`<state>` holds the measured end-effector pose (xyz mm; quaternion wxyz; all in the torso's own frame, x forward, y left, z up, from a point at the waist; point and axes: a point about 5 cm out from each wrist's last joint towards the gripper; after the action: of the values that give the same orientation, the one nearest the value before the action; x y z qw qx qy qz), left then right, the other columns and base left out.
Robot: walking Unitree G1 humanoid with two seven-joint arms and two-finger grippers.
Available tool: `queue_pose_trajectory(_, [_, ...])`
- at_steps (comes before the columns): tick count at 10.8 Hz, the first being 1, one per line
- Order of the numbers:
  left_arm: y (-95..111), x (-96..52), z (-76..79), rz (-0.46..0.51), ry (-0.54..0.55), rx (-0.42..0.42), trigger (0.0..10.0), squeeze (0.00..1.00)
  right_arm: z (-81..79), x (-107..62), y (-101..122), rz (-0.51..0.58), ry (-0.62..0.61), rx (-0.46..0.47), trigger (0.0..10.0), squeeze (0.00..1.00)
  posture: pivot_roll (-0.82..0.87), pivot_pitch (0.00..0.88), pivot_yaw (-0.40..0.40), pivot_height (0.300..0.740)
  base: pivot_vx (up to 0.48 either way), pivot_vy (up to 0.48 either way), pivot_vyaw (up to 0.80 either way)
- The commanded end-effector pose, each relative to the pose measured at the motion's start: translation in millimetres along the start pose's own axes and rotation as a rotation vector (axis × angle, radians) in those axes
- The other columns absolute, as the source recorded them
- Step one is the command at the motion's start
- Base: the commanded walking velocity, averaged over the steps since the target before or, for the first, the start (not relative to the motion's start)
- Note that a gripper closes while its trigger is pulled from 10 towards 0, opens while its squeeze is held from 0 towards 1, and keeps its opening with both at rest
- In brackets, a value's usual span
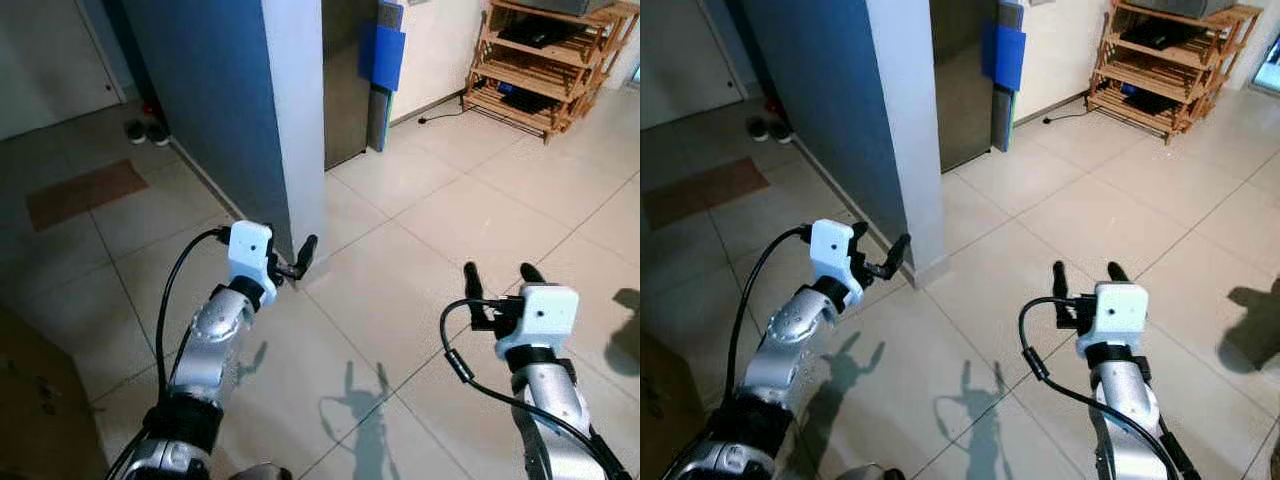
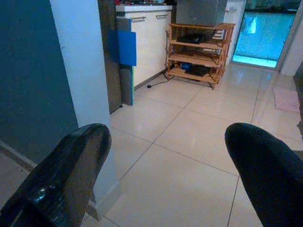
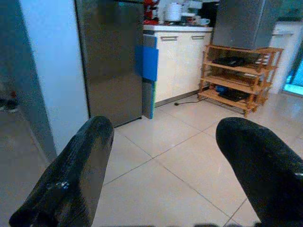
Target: Setting the table
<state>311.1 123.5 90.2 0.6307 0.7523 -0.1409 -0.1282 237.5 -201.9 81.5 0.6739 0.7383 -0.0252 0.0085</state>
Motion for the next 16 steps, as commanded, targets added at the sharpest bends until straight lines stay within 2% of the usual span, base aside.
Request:
queue_pose_trajectory(1, [3.4, -1.0, -3.9, 0.011, 0.026, 0.013, 10.0, 0.0, -4.3, 2.8, -2.3, -0.015, 0.018, 0.009, 10.0, 0.0, -0.09, 0.0, 0.051, 0.727, 0.0, 0.0, 0.0])
queue_pose_trajectory(5, [2.8, -5.7, -10.3, 0.0, 0.039, 0.023, 10.0, 0.0, -10.5, 1.8, -6.4, -0.042, 0.05, 0.011, 10.0, 0.0, -0.08, 0.0, 0.036, 0.727, 0.0, 0.0, 0.0])
queue_pose_trajectory(7, [4.6, -6.7, -14.1, 0.007, 0.084, 0.074, 10.0, 0.0, -10.5, 4.5, -7.3, -0.049, 0.062, 0.012, 10.0, 0.0, -0.06, 0.0, 0.024, 0.727, 0.0, 0.0, 0.0])
queue_pose_trajectory(8, [6.6, -7.2, -12.8, 0.02, 0.068, 0.04, 10.0, 0.0, -12.8, 5.9, -7.5, -0.048, 0.076, 0.009, 10.0, 0.0, -0.06, 0.0, 0.024, 0.727, 0.382, 0.0, 0.0])
queue_pose_trajectory(10, [8.4, -6.7, -9.9, 0.032, 0.05, 0.029, 10.0, 0.0, -14.6, 7.9, -7.7, -0.043, 0.087, 0.01, 10.0, 0.0, -0.05, 0.0, 0.023, 0.727, 0.428, 0.0, 0.0])
queue_pose_trajectory(16, [10.6, -5.9, 2.3, 0.054, -0.015, 0.037, 10.0, 0.0, -12.0, 9.0, -9.8, -0.063, 0.085, -0.006, 10.0, 0.0, -0.06, 0.0, 0.016, 0.727, 0.465, 0.0, -0.72])
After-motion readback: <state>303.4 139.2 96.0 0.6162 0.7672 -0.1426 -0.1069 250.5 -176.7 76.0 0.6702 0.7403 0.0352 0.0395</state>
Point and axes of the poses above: a point about 5 cm out from each wrist's last joint towards the gripper, its own x axis pointing out of the wrist towards the gripper, its own y axis along the axis of the wrist's last joint, z = x × y, and after that the axes turned 11 degrees about x, right-handed
